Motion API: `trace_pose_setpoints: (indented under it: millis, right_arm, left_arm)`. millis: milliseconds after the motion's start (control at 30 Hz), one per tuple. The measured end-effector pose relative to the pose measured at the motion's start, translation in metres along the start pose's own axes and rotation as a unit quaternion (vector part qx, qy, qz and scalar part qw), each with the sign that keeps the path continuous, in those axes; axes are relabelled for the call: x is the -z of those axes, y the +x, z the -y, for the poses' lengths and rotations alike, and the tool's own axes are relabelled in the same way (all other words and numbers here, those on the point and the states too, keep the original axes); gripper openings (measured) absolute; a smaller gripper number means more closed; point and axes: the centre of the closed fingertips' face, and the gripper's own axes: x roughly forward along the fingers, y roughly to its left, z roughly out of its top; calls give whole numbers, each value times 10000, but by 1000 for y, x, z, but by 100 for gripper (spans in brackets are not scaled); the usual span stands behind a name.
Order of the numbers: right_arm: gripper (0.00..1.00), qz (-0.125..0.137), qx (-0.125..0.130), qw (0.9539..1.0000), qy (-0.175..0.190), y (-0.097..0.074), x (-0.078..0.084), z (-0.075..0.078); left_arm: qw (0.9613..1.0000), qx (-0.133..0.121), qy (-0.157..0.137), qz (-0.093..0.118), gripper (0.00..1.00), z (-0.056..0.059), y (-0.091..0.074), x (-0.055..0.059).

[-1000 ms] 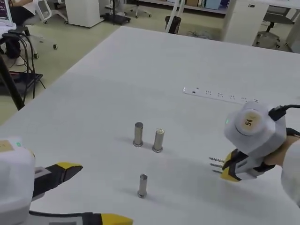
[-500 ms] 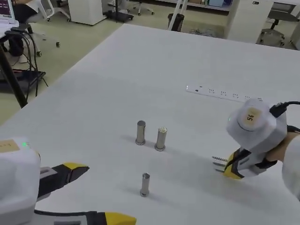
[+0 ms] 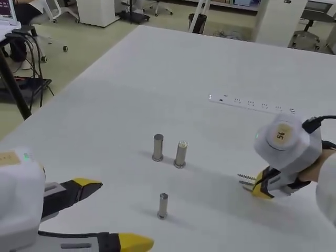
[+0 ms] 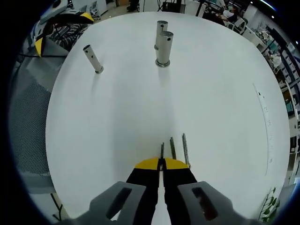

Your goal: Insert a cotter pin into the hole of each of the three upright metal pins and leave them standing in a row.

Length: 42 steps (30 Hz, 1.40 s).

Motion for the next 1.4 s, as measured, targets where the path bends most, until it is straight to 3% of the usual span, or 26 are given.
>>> trace_pose_setpoints:
  millis: [300, 467, 633, 733, 900, 1100, 1400]
  right_arm:
    - [0, 124, 170, 9998, -16, -2, -4, -5]
    - [0, 371, 280, 9989, 80, -9, -12, -9]
    - [0, 687, 545, 9961, 84, -21, -25, -6]
    - [0, 870, 682, 9938, 84, -31, -35, -6]
    - [0, 1078, 824, 9908, 8, -47, -47, -11]
    - [0, 1428, 1197, 9825, -11, -70, -62, -14]
    - [0, 1727, 1522, 9729, -236, -93, -75, -23]
  left_arm:
    - [10000, 19, -21, -1, 77, 1, 1, 0]
    - [9999, 81, 48, -74, 75, 0, 5, -2]
    - [9999, 119, 100, -67, 72, -1, 10, -9]
    - [9997, 180, 121, -117, 71, 1, 14, -11]
    - [9997, 215, 111, -28, 65, 5, 21, -17]
    - [9991, 399, -74, 82, 63, 14, 27, -26]
    - [9977, 620, -270, 96, 52, 19, 35, -37]
